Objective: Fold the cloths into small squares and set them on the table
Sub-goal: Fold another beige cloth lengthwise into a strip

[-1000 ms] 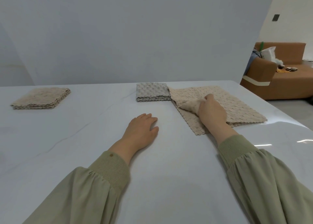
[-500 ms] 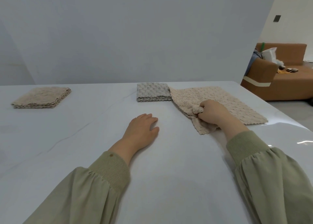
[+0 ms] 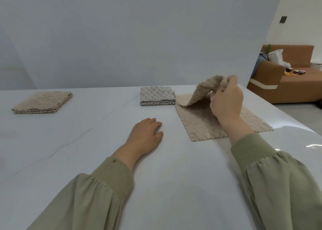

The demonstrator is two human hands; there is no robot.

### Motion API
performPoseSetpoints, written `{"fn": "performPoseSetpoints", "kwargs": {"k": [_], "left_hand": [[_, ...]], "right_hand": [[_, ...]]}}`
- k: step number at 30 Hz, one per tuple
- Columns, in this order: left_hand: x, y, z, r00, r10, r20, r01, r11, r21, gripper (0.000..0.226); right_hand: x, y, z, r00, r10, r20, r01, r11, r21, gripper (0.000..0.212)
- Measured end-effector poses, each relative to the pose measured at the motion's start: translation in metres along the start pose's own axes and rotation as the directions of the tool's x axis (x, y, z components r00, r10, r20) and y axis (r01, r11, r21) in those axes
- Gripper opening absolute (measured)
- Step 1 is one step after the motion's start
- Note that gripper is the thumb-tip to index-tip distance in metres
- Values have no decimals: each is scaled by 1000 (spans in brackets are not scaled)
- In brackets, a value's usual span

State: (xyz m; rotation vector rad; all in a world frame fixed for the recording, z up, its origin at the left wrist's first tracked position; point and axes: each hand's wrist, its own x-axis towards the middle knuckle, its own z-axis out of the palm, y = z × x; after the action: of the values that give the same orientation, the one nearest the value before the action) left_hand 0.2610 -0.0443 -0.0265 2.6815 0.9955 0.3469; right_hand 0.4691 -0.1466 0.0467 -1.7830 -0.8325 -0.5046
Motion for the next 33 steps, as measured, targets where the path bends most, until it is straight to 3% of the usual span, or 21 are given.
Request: {"fn": "performPoseSetpoints", "kwargs": {"k": [2, 4, 5, 6, 7, 9, 10, 14, 16, 17, 20, 23, 25, 27, 30, 33], "left_hand": [[0, 0, 0, 1000, -4, 4, 4, 1000, -6, 48], [0, -1, 0, 1000, -6, 2, 6, 1000, -9, 48], [0, -1, 0, 1000, -6, 2, 6, 1000, -7, 48], [0, -1, 0, 1000, -4, 3, 4, 1000, -4, 48], [1, -1, 1, 1000, -4, 4, 4, 1000, -1, 48], [1, -1, 1, 1000, -8, 5, 8, 1000, -4, 47], [2, -2, 2, 1000, -9, 4, 10, 1000, -9, 47], [3, -2, 2, 1000, -12, 4, 12, 1000, -14, 47], [3, -2, 2, 1000, -6, 2, 6, 1000, -5, 47], [3, -2, 2, 1000, -6, -1, 6, 1000, -3, 47], [2, -4, 2, 1000, -13, 2, 13, 1000, -4, 47], [0, -2, 0, 1000, -14, -11, 14, 998, -60, 45], [-3, -1, -3, 997, -47, -62, 33, 977, -208, 41], [-9, -2, -7, 985, -110, -135, 39, 897, -441, 38], [-27, -3, -16, 968, -170, -184, -28, 656, -754, 39], [-46, -7, -26, 963, -178, -203, -88, 502, -860, 48]], "right_hand": [[0, -4, -5, 961, -63, -269, 108, 982, 158, 15], [0, 2, -3, 940, -136, -312, 171, 981, 87, 25], [-1, 8, 1, 968, -155, -197, 155, 988, -11, 34], [-1, 20, 9, 994, -113, 7, 113, 981, -157, 42], [-4, 31, 16, 973, 7, 229, 66, 948, -311, 47], [-14, 43, 28, 823, 246, 512, 36, 876, -480, 58], [-17, 47, 31, 769, 279, 575, 54, 868, -494, 66], [-18, 45, 31, 669, 293, 683, 102, 874, -474, 90], [-18, 42, 28, 659, 292, 694, 128, 865, -485, 80], [-18, 43, 28, 678, 282, 679, 99, 880, -465, 65], [-21, 41, 29, 772, 253, 583, -23, 928, -372, 27], [-24, 33, 30, 878, 172, 446, -40, 956, -291, 12], [-24, 23, 27, 934, 93, 344, -12, 973, -229, 8], [-24, 5, 24, 955, 19, 295, 41, 980, -195, 6], [-29, -34, 20, 926, -7, 378, 84, 979, -188, 4], [-43, -76, 24, 845, -39, 533, 142, 978, -154, 7]]}}
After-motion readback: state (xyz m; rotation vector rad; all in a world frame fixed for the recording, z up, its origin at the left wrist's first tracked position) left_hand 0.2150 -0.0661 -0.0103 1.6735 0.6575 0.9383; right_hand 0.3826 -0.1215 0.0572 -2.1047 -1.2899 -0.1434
